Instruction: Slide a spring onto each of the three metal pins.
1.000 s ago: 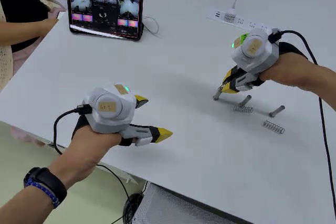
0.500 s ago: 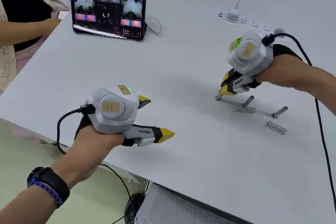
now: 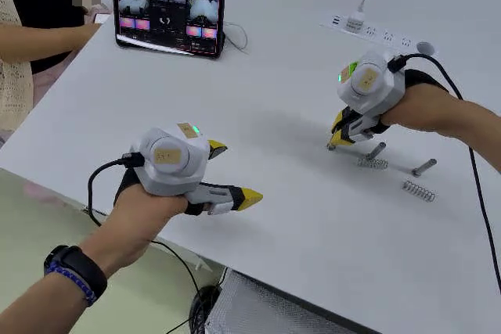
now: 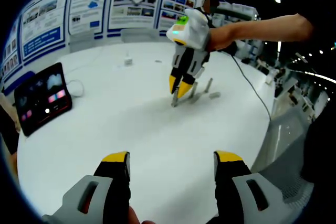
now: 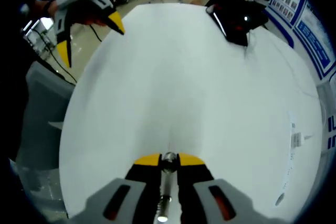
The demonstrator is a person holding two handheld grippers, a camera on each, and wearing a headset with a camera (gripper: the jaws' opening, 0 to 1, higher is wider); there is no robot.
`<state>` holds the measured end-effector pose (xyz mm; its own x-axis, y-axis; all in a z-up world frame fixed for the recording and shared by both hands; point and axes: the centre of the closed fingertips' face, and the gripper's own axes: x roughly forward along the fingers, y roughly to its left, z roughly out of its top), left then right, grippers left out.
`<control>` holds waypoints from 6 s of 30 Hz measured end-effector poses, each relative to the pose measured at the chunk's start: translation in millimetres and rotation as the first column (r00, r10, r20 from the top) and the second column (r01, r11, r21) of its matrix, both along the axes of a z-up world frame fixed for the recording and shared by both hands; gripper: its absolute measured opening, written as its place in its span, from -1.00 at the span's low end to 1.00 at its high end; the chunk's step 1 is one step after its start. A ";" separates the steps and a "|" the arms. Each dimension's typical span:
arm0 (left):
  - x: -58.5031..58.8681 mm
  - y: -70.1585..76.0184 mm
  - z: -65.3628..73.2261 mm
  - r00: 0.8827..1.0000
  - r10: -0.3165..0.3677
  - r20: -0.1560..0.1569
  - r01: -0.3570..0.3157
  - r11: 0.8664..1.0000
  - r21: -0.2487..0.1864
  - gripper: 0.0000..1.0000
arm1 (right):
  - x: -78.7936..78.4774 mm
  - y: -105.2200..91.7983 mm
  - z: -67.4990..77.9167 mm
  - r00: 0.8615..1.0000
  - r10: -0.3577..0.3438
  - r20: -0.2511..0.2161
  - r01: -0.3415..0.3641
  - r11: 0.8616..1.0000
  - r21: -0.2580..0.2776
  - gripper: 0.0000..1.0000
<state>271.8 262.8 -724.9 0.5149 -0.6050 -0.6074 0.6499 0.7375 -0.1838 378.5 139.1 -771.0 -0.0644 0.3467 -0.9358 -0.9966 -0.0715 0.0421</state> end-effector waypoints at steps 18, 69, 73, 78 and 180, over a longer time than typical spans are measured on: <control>0.7 -0.3 -0.1 1.000 -0.001 -0.003 0.001 1.000 0.002 0.32 | -3.3 -1.6 -7.6 1.000 0.015 -0.005 -0.015 1.000 -0.016 -0.74; -0.3 -10.1 16.9 0.999 -0.012 0.033 0.012 1.000 -0.010 0.33 | 6.1 -16.0 45.4 0.910 -0.374 -0.176 0.413 0.855 0.315 -0.29; -0.6 -10.1 17.8 0.999 -0.013 0.034 0.013 1.000 -0.009 0.33 | 3.7 -18.4 48.7 0.899 -0.394 -0.190 0.436 0.836 0.333 -0.28; 0.4 -10.6 20.0 0.999 -0.008 0.037 0.009 1.000 -0.014 0.34 | 2.1 -20.6 54.2 0.880 -0.424 -0.213 0.474 0.802 0.363 -0.22; 4.1 -115.3 6.7 0.979 -0.202 -0.037 0.201 0.979 -0.035 0.86 | -138.7 -192.6 52.0 0.491 -0.784 -0.380 0.842 0.316 0.437 0.76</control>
